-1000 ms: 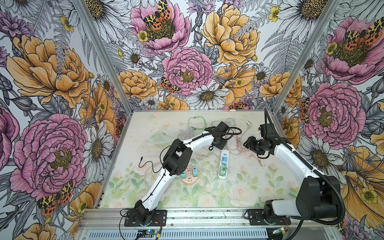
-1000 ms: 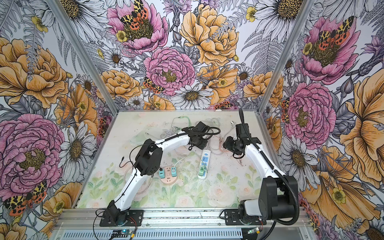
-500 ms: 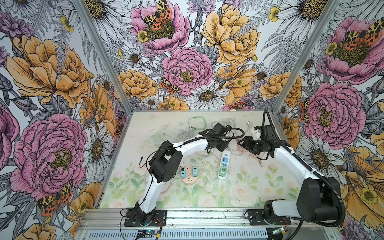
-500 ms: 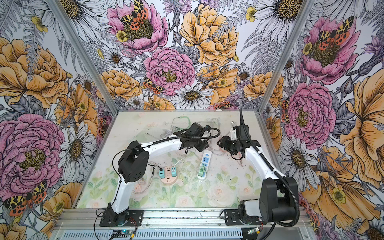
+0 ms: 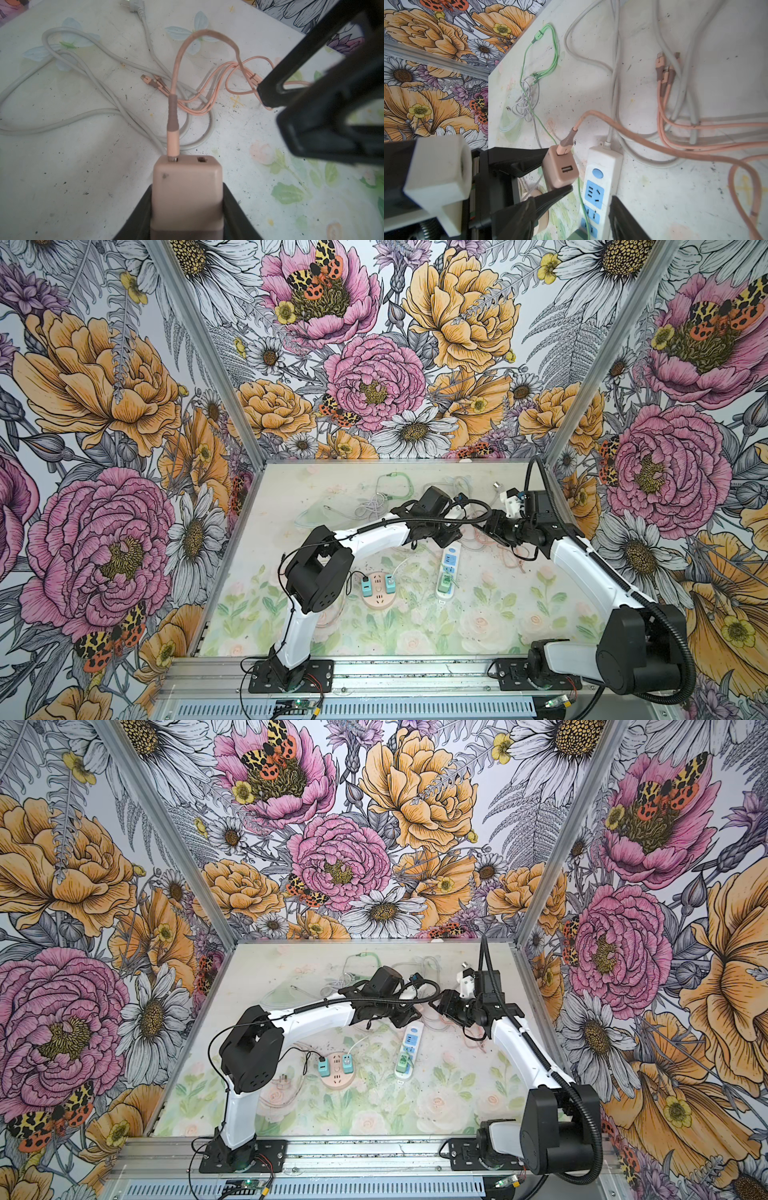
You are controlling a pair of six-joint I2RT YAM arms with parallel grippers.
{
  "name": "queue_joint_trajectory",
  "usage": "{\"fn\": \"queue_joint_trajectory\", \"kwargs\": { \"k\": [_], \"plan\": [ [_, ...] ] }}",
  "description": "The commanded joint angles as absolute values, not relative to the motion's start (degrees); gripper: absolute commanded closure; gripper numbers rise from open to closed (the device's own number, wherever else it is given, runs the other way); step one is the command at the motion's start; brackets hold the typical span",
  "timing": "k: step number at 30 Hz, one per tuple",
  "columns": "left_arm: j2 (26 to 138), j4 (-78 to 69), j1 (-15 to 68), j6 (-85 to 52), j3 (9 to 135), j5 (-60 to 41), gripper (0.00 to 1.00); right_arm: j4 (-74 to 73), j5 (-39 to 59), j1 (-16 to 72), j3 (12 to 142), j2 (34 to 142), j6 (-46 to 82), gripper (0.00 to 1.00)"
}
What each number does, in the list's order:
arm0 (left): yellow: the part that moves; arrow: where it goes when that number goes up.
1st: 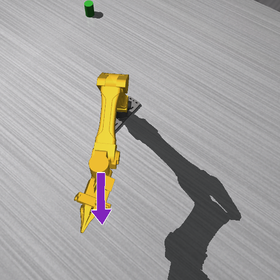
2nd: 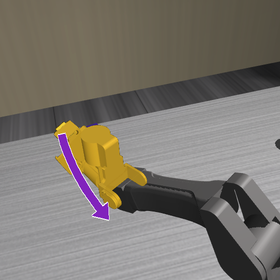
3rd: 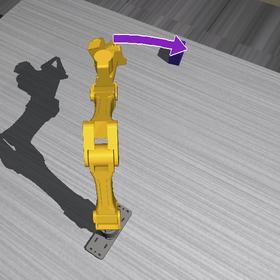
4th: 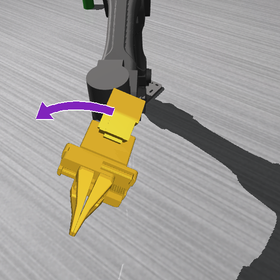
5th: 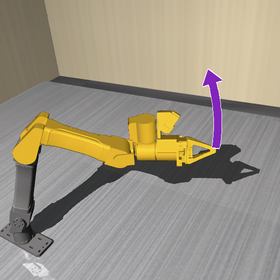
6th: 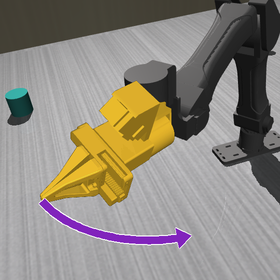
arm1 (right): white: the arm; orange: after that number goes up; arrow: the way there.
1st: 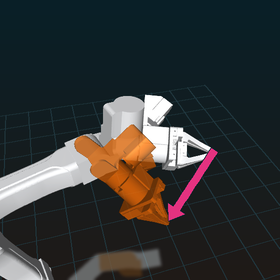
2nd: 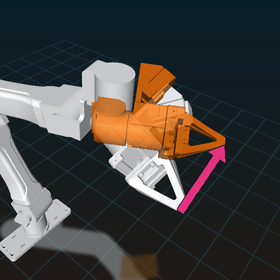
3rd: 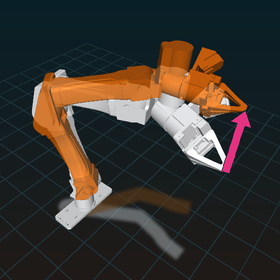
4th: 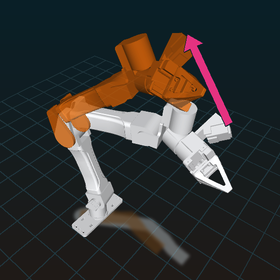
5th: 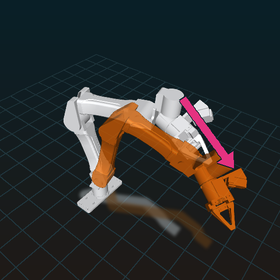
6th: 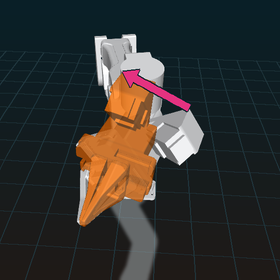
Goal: Insert the plug
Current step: 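Lift pink charger with left gripper while right gripper grasps it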
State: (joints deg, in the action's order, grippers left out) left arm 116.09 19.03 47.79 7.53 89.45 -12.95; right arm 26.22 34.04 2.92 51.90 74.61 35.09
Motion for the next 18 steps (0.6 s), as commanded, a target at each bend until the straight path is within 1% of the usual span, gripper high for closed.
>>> {"fn": "queue_joint_trajectory", "kwargs": {
  "k": [1,7,18],
  "plan": [
    [112.59,16.45,48.06,9.9,89.02,-16.6,0.65,24.48,37.55,3.4,51.42,74.18,34.14,0.42],
    [111.81,17.09,48.08,11.16,89.32,-20.05,0.64,24.53,39.56,4.43,51.03,75.11,33.07,0.42],
    [110.89,18.24,48.08,13.36,89.87,-22.85,0.64,24.63,40.96,5.68,51.28,76.05,32.84,0.43]
  ]
}}
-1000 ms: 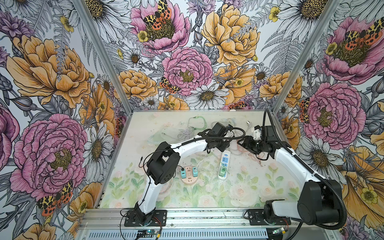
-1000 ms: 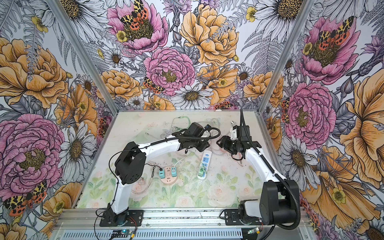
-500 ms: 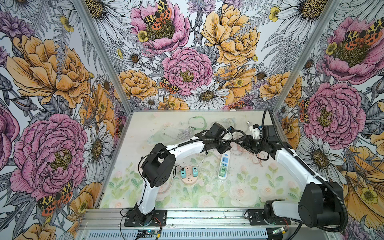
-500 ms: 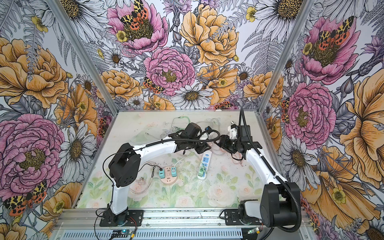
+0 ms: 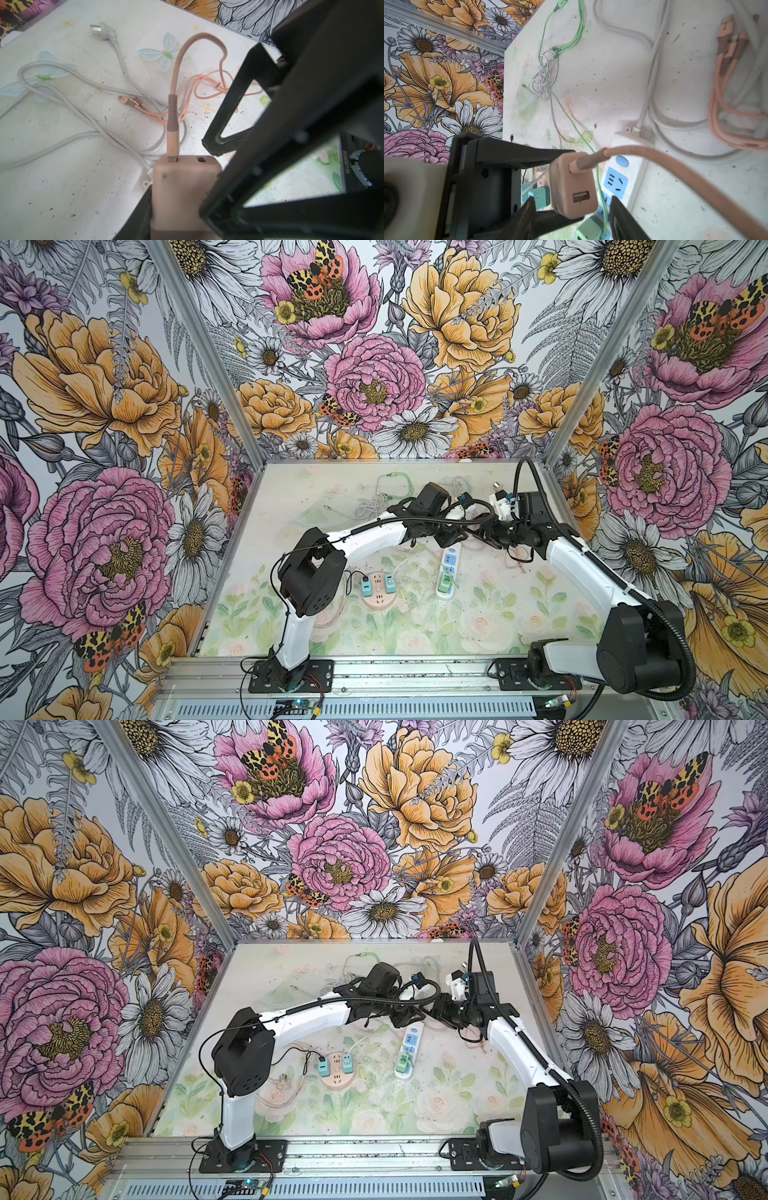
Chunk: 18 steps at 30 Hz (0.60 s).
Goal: Insert the plug
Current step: 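Lift pink charger with left gripper while right gripper grasps it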
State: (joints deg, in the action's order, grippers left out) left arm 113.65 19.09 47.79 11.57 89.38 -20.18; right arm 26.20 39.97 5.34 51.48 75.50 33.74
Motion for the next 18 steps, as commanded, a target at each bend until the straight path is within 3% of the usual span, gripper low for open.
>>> {"fn": "queue_joint_trajectory", "kwargs": {
  "k": [1,12,18],
  "plan": [
    [110.63,18.19,48.08,13.53,89.83,-22.96,0.64,24.61,41.02,5.8,51.41,76.14,32.87,0.43],
    [110.78,18.07,48.38,14.5,90.28,-24.87,0.64,24.65,41.78,6.5,51.0,76.37,33.66,0.53],
    [110.76,17.77,48.51,14.77,90.96,-25.91,0.64,24.61,41.9,6.62,50.63,75.73,34.08,0.7]
  ]
}}
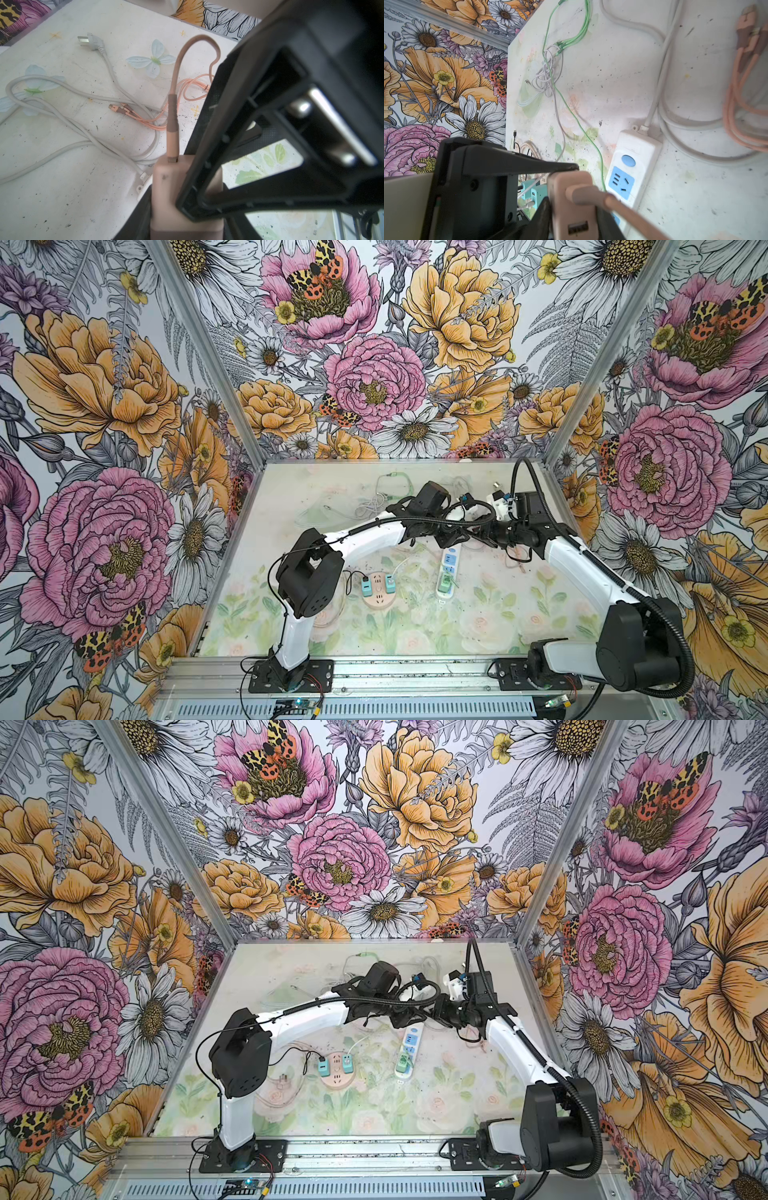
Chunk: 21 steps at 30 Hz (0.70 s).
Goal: Insert the plug
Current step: 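Lift pink charger with left gripper while right gripper grasps it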
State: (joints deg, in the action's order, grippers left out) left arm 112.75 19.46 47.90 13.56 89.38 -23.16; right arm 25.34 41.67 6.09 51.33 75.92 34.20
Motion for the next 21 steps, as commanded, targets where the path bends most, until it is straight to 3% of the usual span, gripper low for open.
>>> {"fn": "queue_joint_trajectory", "kwargs": {
  "k": [1,4,6,12,21],
  "plan": [
    [110.56,17.67,48.53,14.77,90.97,-26.01,0.64,24.63,42.09,6.6,50.54,75.51,34.18,0.73],
    [110.44,17.67,48.52,14.54,91.54,-25.83,0.61,24.61,41.81,6.68,50.12,74.86,34.71,0.87],
    [110.35,17.73,48.52,13.92,91.89,-24.78,0.48,24.61,41.24,6.68,49.85,74.51,35.15,1.0],
    [106.58,20.19,48.18,12.48,90.44,-19.76,0.35,24.81,39.38,6.68,49.53,73.3,35.71,1.0],
    [96.9,20.38,45.72,7.95,80.45,-13.52,0.32,25.51,37.17,6.59,52.23,74.97,35.08,1.0]
  ]
}}
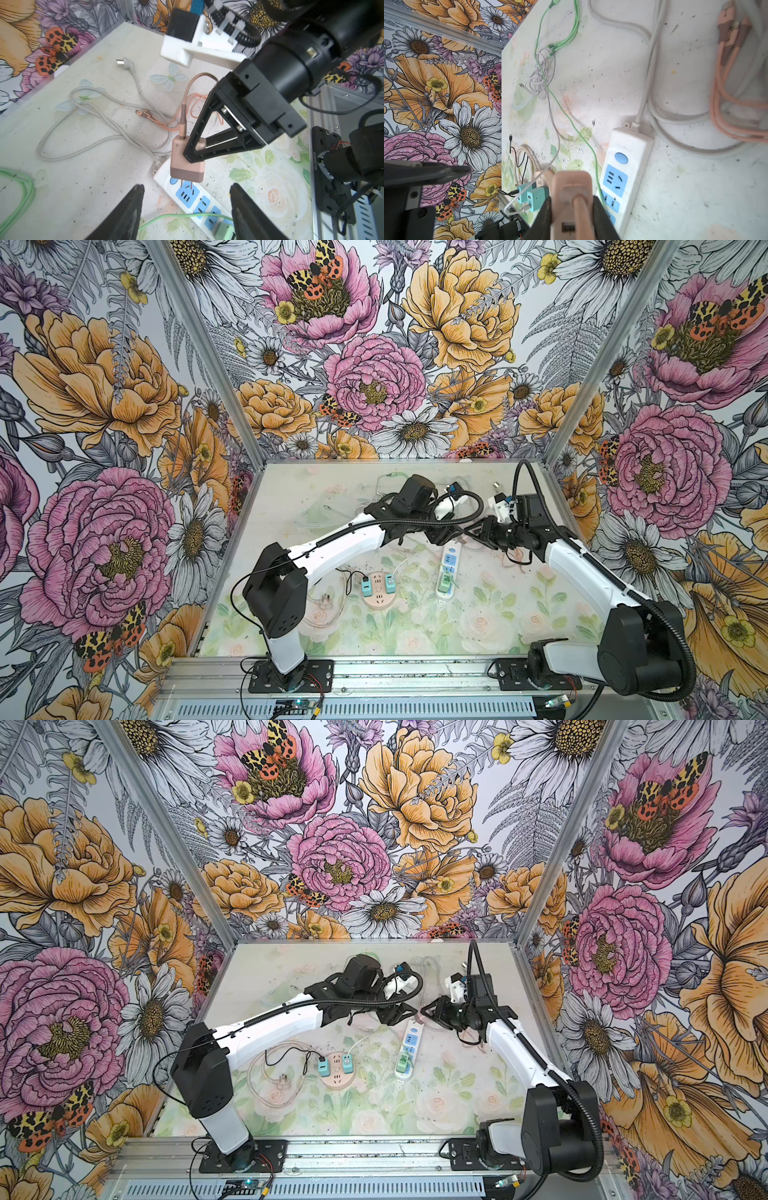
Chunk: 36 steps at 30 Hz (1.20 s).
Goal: Insert the plug
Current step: 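Lift pink charger with left gripper while right gripper grasps it, then open left gripper and withdraw while right gripper carries charger toward strip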
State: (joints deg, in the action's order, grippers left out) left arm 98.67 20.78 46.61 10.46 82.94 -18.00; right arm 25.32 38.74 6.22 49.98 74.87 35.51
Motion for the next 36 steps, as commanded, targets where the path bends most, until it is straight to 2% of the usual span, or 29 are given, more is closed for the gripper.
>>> {"fn": "queue_joint_trajectory", "kwargs": {
  "k": [1,9,15,19,22,24,26,30,36],
  "plan": [
    [96.18,20.39,45.57,7.35,79.68,-12.29,0.32,25.85,36.53,6.59,52.6,75.01,34.99,1.0],
    [91.4,21.23,42.39,-2.04,74.92,-0.26,0.32,36.17,22.42,8.54,56.89,71.63,33.24,1.0],
    [90.08,24.71,41.84,-5.95,73.53,6.79,0.32,39.65,12.18,12.66,57.41,68.44,38.19,1.0],
    [91.83,24.75,41.78,-7.67,72.76,6.35,0.35,40.35,5.29,17.57,58.6,68.15,40.44,1.0],
    [94.3,24.81,41.8,-9.65,73.25,3.77,0.46,40.3,1.61,20.56,59.37,69.14,41.68,1.0],
    [95.63,25.05,41.84,-11.24,73.48,0.8,0.56,40.25,0.15,21.94,59.91,70.59,41.88,1.0],
    [96.47,25.16,42.17,-11.99,73.15,-1.31,0.56,40.23,0.0,22.23,60.2,71.79,41.75,1.0],
    [99.25,28.75,43.39,-13.05,75.03,-2.97,0.5,40.22,-1.49,22.15,60.34,73.49,40.98,1.0],
    [106.74,32.09,45.24,-18.14,80.09,-3.81,0.52,40.04,-2.02,23.96,60.98,78.01,42.16,1.0]
  ]
}}
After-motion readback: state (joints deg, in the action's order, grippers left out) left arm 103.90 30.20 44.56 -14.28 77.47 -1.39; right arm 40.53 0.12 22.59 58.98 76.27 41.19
